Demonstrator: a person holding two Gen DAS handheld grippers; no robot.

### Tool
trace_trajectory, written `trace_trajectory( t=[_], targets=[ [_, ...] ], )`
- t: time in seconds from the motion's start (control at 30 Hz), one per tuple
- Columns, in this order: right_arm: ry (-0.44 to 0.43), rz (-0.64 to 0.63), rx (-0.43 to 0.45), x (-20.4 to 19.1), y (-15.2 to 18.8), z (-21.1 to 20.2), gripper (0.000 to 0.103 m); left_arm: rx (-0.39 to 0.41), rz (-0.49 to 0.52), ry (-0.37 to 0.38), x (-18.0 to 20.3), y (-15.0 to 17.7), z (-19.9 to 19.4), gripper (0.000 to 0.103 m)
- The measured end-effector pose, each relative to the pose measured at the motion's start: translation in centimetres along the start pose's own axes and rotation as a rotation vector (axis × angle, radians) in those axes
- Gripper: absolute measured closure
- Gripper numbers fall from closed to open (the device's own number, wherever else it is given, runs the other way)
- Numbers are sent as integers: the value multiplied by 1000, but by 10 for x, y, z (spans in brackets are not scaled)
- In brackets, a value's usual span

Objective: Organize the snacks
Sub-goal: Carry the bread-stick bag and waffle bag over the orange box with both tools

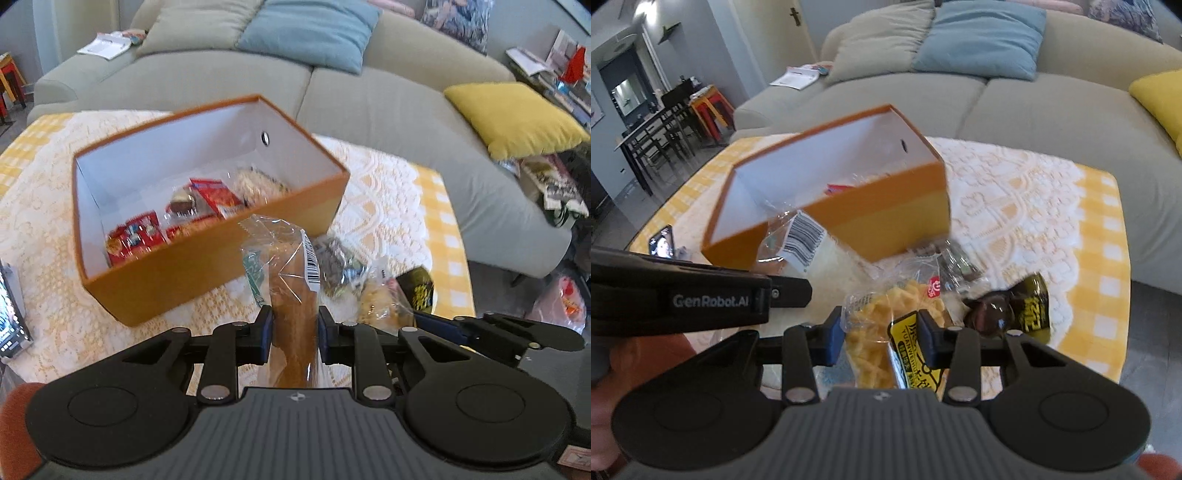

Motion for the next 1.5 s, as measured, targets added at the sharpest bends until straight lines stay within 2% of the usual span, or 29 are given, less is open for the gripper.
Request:
trace_trajectory(
  t=[0.27, 0.43, 0.63, 0.73, 0.93, 1.07, 1.33, 1.5],
  targets=[
    [-28, -107, 61, -23, -45, -12, 65, 83, -15, -3, -13, -40, -31, 76],
    [-32, -184, 98, -38, -78, -14, 65, 168, -15, -29, -27, -74, -48, 76],
    [-44, -265, 131, -52, -112, -4, 65, 223, -24, -79, -49, -107, -46, 76],
    [-51, -287, 130, -56, -126, 8, 66, 236, -38, -74, -61, -117, -41, 76],
    [-84, -360, 97, -64, -151, 50, 66, 231, -120, -58, -104, -133, -12, 76],
    [-95, -417, 42, -69, -158, 87, 66, 189, -194, -43, -128, -133, 21, 76],
    [-2, -590, -80, -72, -154, 165, 66, 117, -350, 33, -155, -122, 81, 76],
    [21, -694, -133, -70, -145, 191, 66, 73, -379, 48, -159, -115, 102, 77]
  ],
)
Point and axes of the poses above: each gripper's, at about its wrist camera, not at the fingertips, and z roughly the way its jaws point, x to its right, y to its underside, the point moved 5 cm from there along z, roughly the way its jaws point, and after that the axes turned 6 degrees about -y, right-handed, at the moved point
